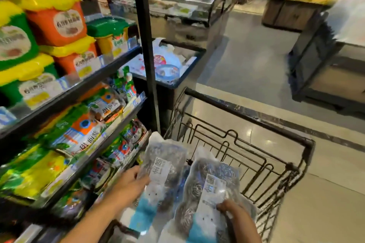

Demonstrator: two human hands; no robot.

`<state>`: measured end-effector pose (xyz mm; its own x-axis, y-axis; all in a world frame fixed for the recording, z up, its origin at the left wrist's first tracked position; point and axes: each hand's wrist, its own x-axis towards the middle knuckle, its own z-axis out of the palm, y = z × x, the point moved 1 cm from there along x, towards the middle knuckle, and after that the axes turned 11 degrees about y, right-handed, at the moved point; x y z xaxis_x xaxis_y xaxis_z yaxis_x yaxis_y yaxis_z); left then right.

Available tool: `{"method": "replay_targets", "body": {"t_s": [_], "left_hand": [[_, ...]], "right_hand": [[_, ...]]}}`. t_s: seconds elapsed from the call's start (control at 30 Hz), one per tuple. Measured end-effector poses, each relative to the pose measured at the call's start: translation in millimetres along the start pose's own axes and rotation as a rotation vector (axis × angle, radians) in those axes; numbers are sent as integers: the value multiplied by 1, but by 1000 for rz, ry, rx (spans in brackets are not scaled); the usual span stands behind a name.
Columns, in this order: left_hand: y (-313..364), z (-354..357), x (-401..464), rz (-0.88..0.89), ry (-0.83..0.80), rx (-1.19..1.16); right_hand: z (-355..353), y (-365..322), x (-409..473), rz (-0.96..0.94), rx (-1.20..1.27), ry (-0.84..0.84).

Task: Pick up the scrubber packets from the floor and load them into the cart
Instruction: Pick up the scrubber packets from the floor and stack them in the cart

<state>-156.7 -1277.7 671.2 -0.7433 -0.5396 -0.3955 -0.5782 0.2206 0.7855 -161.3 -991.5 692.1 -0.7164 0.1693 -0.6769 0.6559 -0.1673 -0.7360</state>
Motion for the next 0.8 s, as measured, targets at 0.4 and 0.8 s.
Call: {"method": "replay_targets", "body": {"t_s": [0.4, 0.8], "left_hand": [[-19, 62, 63, -46, -18, 323], [-36, 55, 64, -124, -60, 65]], "right_hand": [[73, -4, 69, 103, -99, 106], [87, 11, 92, -53, -428, 202]]}}
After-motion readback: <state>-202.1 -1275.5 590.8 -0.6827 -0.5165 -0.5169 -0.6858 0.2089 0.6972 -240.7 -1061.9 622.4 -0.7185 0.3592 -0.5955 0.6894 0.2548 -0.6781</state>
